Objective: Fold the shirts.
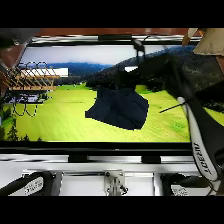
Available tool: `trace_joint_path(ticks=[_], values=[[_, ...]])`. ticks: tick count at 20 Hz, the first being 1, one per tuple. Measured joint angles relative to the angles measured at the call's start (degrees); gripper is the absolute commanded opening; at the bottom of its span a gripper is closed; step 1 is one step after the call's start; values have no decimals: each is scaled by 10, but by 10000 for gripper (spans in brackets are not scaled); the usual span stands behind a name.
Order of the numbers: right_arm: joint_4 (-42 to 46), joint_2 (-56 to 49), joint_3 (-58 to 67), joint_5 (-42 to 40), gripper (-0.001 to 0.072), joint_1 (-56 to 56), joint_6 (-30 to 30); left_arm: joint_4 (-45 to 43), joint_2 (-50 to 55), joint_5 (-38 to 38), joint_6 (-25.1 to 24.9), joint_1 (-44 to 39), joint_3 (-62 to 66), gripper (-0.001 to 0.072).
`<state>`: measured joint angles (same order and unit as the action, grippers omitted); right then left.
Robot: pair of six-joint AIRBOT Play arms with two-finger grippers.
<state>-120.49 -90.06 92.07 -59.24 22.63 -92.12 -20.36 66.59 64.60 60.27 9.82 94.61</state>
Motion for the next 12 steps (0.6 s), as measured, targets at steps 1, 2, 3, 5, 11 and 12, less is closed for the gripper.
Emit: trace_joint_path(ticks=[1,2,3,5,11,12], values=[[-5,-21,0,16,54,16,3,0,-18,14,0,25,0,37],[-7,-40,0,27,55,27,6,0,-33,31,3,49,0,37],[-10,-59,0,35,67,38,11,-1,-43,44,7,67,0,37],[-23,-88,0,54,404,55,22,-5,-58,72,15,93,-1,37],[-45,-111,0,64,616,53,36,-12,-71,104,23,109,-31,37],[-32,-104,0,39,615,40,37,-12,-71,105,23,110,-38,37]])
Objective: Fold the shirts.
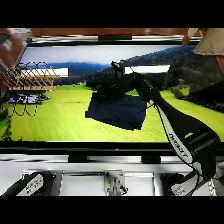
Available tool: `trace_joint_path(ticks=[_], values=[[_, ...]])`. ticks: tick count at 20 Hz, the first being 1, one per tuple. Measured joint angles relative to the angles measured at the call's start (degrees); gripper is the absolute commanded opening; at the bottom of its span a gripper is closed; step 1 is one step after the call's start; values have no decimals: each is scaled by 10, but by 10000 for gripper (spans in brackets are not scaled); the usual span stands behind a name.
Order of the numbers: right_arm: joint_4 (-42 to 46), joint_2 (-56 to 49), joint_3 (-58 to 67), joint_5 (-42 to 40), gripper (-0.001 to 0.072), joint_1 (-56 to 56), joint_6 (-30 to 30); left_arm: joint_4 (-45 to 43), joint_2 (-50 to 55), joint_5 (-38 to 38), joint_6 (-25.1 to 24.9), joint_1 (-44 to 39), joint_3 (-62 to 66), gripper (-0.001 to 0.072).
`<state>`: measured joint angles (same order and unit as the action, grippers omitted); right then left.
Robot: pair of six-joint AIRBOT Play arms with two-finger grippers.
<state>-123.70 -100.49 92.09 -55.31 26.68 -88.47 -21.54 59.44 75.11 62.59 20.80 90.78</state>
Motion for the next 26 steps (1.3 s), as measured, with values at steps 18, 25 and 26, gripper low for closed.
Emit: trace_joint_path(ticks=[18,25,26], values=[[30,78,-229,-158,633,-260,-42,-1,-1,5,21,-18,-31,38],[-56,35,-240,-106,54,-255,-63,-1,-2,6,26,-46,-31,38],[-71,33,-239,-106,54,-255,-76,-1,-2,6,26,-50,-31,38]])
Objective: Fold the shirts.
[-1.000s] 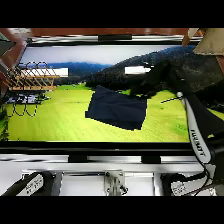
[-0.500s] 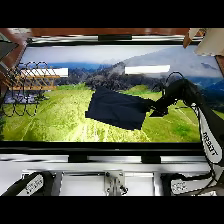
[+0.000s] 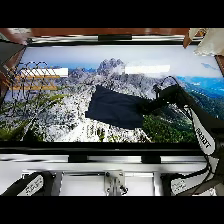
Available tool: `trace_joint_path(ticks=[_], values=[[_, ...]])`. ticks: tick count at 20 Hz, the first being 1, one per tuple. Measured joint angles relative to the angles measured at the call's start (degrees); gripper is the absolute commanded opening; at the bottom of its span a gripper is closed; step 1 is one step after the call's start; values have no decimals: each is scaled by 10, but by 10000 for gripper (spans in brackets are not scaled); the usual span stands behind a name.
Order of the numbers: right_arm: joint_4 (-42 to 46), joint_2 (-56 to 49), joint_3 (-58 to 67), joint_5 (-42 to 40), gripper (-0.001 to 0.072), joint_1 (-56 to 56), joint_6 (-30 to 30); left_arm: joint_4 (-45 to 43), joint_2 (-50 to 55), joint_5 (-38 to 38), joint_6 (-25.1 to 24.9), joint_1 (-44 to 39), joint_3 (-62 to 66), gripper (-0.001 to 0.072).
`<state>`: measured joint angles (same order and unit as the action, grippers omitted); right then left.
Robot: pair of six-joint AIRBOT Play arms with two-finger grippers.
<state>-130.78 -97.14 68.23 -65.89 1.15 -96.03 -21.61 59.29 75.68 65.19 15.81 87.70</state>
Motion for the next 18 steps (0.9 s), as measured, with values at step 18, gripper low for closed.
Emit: trace_joint_path(ticks=[18], values=[[7,98,334,29,54,-95,-10,0,0,0,1,-15,0,38]])
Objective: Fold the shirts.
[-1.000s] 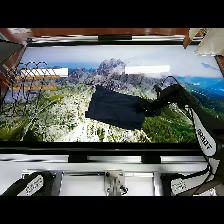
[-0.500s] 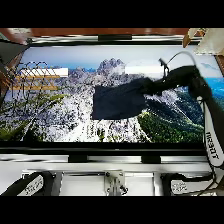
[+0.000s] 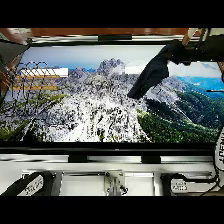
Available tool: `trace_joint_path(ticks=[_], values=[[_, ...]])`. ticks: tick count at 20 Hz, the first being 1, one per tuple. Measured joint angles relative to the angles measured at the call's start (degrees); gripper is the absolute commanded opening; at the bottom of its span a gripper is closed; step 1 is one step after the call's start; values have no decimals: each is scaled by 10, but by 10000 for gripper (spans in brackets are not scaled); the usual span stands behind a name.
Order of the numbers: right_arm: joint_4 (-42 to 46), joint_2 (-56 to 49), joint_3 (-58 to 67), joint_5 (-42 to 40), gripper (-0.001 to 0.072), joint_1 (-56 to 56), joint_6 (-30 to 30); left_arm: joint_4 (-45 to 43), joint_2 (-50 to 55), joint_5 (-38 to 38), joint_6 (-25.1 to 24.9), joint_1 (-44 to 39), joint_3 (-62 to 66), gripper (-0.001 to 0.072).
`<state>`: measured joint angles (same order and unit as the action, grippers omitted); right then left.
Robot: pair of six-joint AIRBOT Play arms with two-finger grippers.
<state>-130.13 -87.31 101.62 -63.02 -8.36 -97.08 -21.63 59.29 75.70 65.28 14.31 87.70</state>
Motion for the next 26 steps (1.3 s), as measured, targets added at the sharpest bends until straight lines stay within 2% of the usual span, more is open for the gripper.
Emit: trace_joint_path(ticks=[4,12,19,22,26], values=[[40,-14,6,73,54,-48,4,0,1,0,0,0,-2,38],[37,-56,9,312,53,-108,24,-5,1,0,0,0,-45,38],[37,-88,30,501,53,-106,15,-5,1,0,0,0,-73,38],[52,-111,43,506,53,-99,3,-5,1,0,0,0,-76,38],[68,-135,49,397,54,-97,-6,-5,1,0,-1,0,-77,38]])
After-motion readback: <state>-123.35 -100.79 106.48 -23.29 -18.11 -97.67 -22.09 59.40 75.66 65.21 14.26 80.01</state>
